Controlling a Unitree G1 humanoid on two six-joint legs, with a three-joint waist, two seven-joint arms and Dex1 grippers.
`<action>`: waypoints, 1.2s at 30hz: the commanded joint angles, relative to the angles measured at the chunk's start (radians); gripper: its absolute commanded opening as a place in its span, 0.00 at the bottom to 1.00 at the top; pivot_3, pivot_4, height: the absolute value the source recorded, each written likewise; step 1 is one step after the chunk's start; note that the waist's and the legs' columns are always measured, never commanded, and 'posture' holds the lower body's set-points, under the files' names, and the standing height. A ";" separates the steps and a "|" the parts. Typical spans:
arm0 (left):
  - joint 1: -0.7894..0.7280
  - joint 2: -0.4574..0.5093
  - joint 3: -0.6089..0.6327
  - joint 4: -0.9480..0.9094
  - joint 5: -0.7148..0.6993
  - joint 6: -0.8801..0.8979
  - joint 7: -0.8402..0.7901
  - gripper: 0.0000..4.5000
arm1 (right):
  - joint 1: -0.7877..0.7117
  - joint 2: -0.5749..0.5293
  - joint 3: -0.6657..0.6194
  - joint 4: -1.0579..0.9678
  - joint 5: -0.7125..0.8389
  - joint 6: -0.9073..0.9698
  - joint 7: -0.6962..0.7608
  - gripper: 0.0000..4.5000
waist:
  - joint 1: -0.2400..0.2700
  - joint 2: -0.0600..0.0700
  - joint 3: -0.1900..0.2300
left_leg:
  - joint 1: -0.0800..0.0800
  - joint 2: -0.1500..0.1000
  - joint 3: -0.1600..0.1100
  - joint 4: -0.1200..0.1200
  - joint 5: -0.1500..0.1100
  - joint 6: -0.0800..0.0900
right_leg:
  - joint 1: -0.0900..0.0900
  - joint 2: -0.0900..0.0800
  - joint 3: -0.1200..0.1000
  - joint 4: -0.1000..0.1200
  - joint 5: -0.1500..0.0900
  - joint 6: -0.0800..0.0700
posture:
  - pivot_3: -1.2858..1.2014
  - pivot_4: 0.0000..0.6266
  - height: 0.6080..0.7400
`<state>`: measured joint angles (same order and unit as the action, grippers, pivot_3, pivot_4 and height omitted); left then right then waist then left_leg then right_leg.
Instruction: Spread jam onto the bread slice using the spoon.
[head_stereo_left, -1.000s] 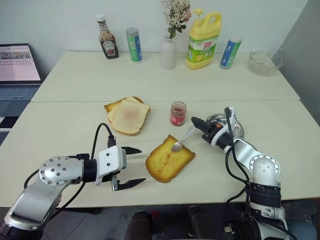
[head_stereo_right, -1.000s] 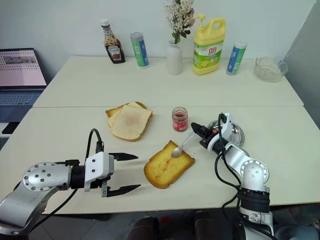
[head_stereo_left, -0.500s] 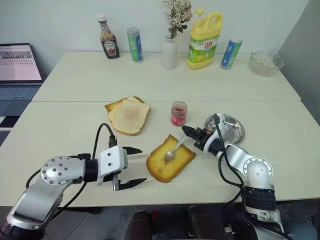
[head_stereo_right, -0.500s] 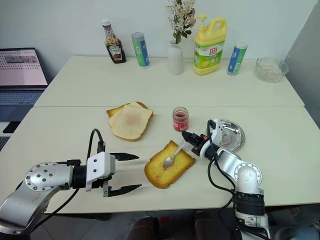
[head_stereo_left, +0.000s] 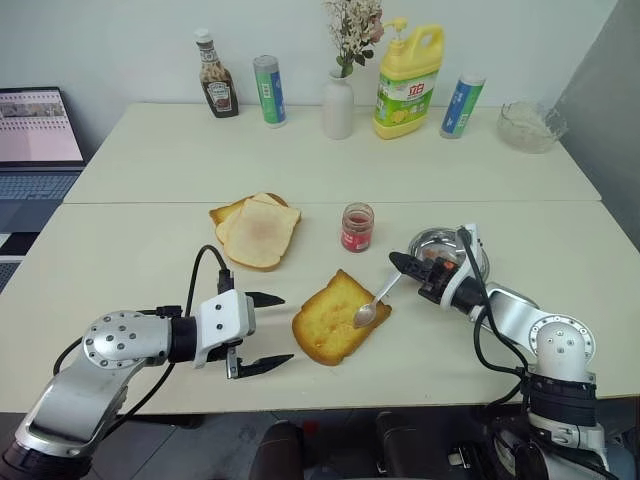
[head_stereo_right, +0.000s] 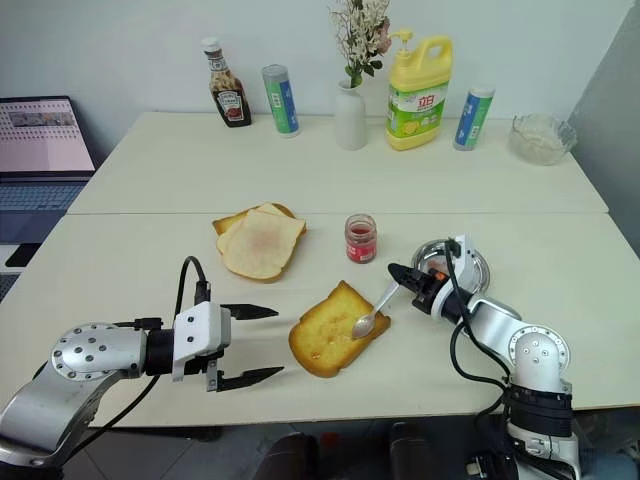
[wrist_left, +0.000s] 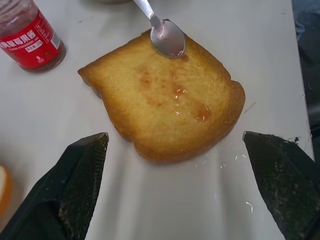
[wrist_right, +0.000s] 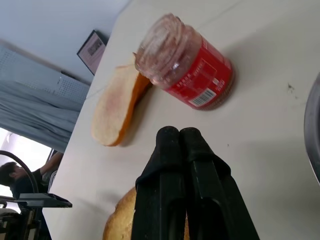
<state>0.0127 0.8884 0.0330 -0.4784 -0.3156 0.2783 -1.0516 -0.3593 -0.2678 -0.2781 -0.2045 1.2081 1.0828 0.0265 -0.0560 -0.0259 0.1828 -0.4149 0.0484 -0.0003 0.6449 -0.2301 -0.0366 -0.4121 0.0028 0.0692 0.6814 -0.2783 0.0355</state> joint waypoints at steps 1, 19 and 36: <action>-0.029 -0.005 0.023 -0.034 -0.058 0.032 -0.001 1.00 | -0.037 -0.047 -0.065 -0.046 0.042 -0.039 0.026 0.01 | 0.000 0.000 0.000 | 0.000 0.000 0.000 0.000 0.000 0.000 | 0.000 0.000 0.000 0.000 0.000 0.000 | 0.52 0.24 1.00; -0.419 -0.129 -0.191 -0.126 -0.151 0.371 0.150 1.00 | -0.031 -0.175 -0.244 0.191 -0.162 -0.344 0.139 0.01 | 0.004 0.000 0.000 | 0.000 -0.001 0.000 0.001 0.000 0.000 | 0.001 0.001 0.001 0.000 0.001 0.001 | 0.52 0.24 1.00; -0.639 -0.341 -0.375 0.010 -0.027 0.419 0.230 1.00 | -0.054 -0.206 -0.245 0.439 -0.341 -0.456 0.235 0.01 | 0.010 0.001 0.000 | 0.000 -0.002 0.000 0.001 0.000 0.000 | 0.002 0.000 0.001 0.000 0.001 0.001 | 0.52 0.24 1.00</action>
<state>-0.6096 0.5539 -0.3381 -0.4561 -0.3492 0.6936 -0.8313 -0.4096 -0.4509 -0.4937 0.2421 0.8826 0.6398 0.2574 -0.0464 -0.0252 0.1824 -0.4145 0.0468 0.0000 0.6461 -0.2300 -0.0366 -0.4101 0.0030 0.0703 0.6811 -0.2772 0.0365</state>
